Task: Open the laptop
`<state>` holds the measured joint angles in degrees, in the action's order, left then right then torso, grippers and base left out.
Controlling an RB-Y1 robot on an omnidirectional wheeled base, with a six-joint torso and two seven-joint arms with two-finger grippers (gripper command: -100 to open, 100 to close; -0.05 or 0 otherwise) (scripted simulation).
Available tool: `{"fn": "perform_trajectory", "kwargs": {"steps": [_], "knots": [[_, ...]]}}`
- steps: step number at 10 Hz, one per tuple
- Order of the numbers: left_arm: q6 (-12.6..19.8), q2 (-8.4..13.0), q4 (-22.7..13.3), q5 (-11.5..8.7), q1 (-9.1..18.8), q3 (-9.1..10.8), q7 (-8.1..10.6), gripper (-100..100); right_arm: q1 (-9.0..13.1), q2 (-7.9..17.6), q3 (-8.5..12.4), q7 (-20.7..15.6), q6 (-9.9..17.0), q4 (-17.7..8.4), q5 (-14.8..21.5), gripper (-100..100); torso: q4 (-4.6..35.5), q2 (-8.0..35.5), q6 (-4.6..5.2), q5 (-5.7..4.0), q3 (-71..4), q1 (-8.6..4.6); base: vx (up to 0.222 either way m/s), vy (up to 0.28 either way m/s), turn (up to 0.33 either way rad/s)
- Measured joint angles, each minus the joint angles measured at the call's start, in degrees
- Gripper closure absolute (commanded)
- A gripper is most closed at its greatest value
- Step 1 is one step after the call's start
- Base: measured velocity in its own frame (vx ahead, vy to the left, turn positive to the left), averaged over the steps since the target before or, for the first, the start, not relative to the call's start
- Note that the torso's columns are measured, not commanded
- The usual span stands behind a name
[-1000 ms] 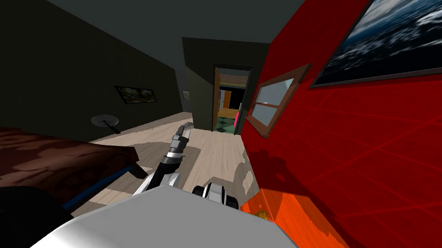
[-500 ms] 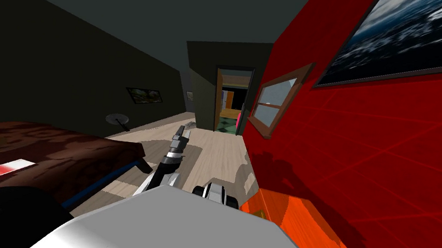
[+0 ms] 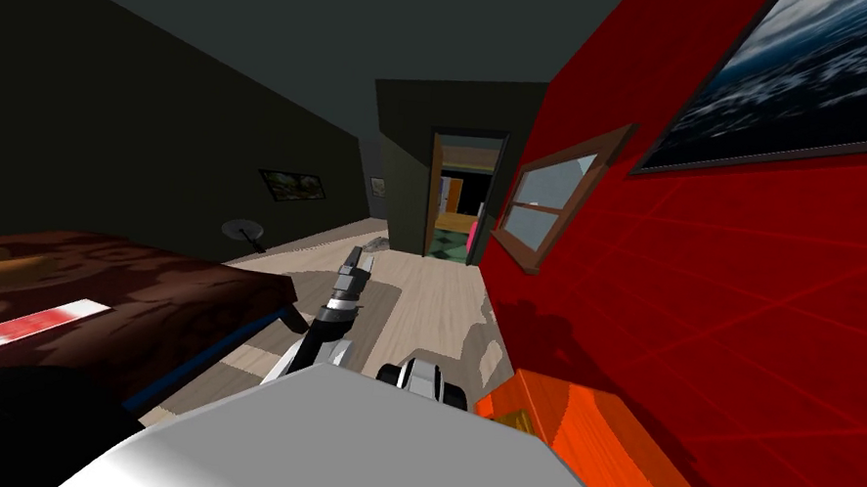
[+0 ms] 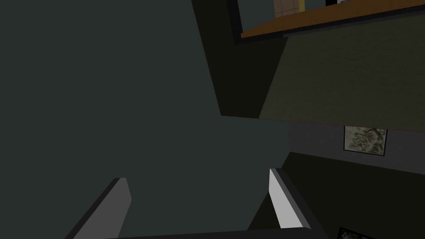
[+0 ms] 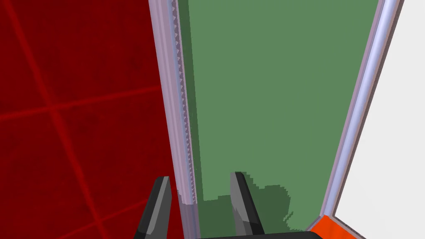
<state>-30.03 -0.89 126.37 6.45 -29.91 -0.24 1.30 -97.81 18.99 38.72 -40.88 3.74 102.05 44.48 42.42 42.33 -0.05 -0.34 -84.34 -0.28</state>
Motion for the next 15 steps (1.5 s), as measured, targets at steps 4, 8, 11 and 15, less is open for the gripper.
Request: {"fn": "perform_trajectory", "kwargs": {"steps": [4,8,11,15], "knots": [[0.0,0.0,0.0,0.0,0.0,0.0,0.0,0,6.16,-1.17,1.11,-2.37,3.99,-1.32,2.38,100,-0.01,0.15,0.13,0.05,0.03,-0.14,-0.064,0.106,0.062],[0.0,0.01,0.0,0.0,0.0,0.0,0.0,0,12.58,-2.1,2.58,-4.63,7.97,-3.4,4.85,100,0.0,0.18,0.19,0.06,0.04,-0.12,-0.06,0.104,0.062],[0.0,0.0,0.0,0.0,0.0,0.0,0.0,0,17.47,-2.65,3.73,-6.34,11.21,-5.17,6.62,100,-0.01,0.18,0.1,0.09,0.02,-0.02,-0.055,0.105,0.048],[0.0,0.01,0.0,0.0,0.0,0.0,0.0,0,23.41,-3.54,4.92,-8.64,15.5,-6.75,8.85,100,-0.03,0.16,0.19,0.12,-0.01,0.06,-0.057,0.102,0.056]]}}
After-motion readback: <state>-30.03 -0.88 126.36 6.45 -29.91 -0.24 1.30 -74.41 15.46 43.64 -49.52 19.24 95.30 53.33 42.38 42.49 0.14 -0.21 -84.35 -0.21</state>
